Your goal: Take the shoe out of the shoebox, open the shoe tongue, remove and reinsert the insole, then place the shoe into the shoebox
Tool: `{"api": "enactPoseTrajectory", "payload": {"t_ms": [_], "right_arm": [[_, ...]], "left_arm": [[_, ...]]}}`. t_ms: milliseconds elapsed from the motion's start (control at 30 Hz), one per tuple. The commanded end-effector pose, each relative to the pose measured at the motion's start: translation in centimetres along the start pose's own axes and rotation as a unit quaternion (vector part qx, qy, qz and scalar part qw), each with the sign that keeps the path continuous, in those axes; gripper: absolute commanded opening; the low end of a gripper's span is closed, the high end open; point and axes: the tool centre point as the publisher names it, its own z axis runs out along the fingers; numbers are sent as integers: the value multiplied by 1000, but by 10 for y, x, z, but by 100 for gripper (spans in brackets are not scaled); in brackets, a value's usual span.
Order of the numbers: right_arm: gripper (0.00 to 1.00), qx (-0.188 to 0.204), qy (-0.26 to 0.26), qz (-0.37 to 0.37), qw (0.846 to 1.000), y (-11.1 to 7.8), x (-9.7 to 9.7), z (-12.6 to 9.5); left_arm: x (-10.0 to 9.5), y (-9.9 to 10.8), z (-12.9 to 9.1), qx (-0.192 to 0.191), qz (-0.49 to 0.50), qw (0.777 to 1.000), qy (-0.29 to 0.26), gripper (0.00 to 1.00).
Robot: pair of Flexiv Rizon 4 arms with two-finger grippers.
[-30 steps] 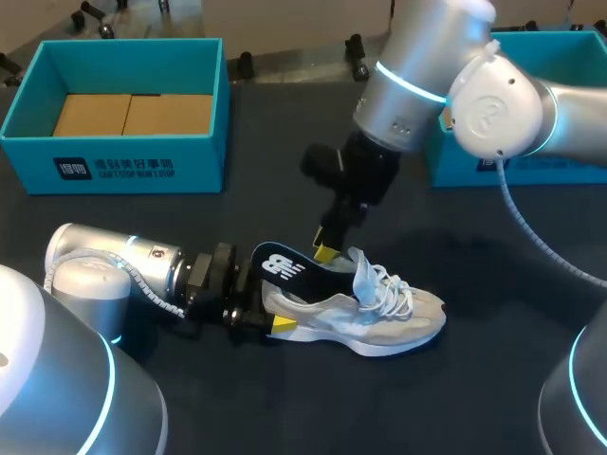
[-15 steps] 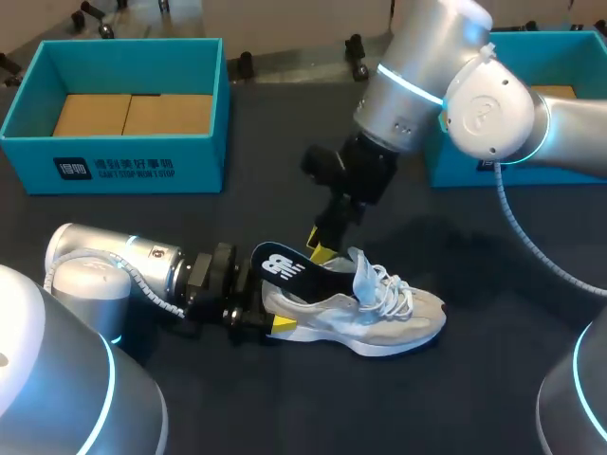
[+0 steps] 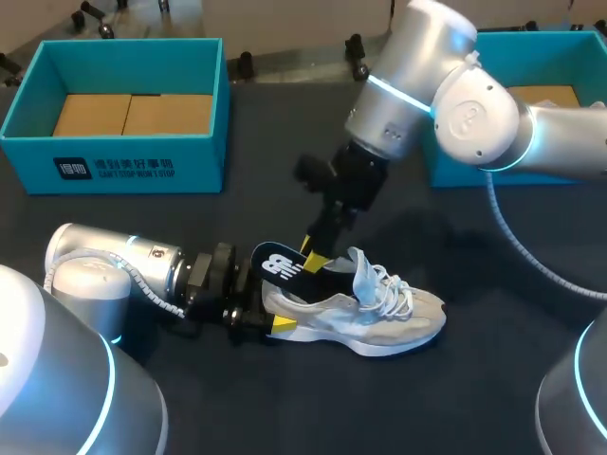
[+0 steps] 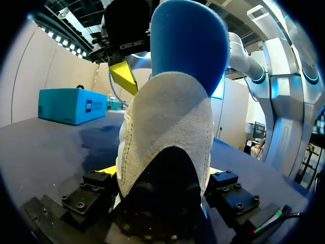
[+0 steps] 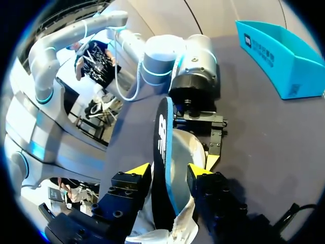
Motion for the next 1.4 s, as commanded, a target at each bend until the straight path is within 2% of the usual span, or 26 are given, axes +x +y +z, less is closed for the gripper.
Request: {"api": "enactPoseTrajectory", "payload": {"t_ms": [33, 533, 633, 700, 733, 767, 1100, 1300, 1400], "right_arm": [[45, -3, 4, 1, 1000, -1, -1, 9], [39, -14, 4, 9, 1000, -6, 4, 16], [31, -17, 5, 10, 1000, -7, 4, 18], [22, -20, 4, 11, 1000, -8, 5, 18], [7, -21, 4, 11, 1000, -8, 6, 19], [0, -22, 4, 12, 1000, -8, 6, 19], [0, -35, -11, -9, 999, 2, 11, 16], [0, -50, -39, -31, 998, 15, 9, 1], [0, -69, -50, -48, 995, 25, 8, -10]], "left_arm": [[-1, 1, 1, 0, 0, 1000, -1, 0], [-1, 1, 1, 0, 0, 1000, -1, 0], [-1, 1, 1, 0, 0, 1000, -1, 0], [-1, 1, 1, 0, 0, 1000, -1, 0], [-1, 1, 1, 0, 0, 1000, -1, 0], [-1, 1, 1, 0, 0, 1000, -1, 0], [-1, 1, 1, 0, 0, 1000, -1, 0], [-1, 1, 1, 0, 0, 1000, -1, 0], [-1, 1, 1, 0, 0, 1000, -1, 0]]}}
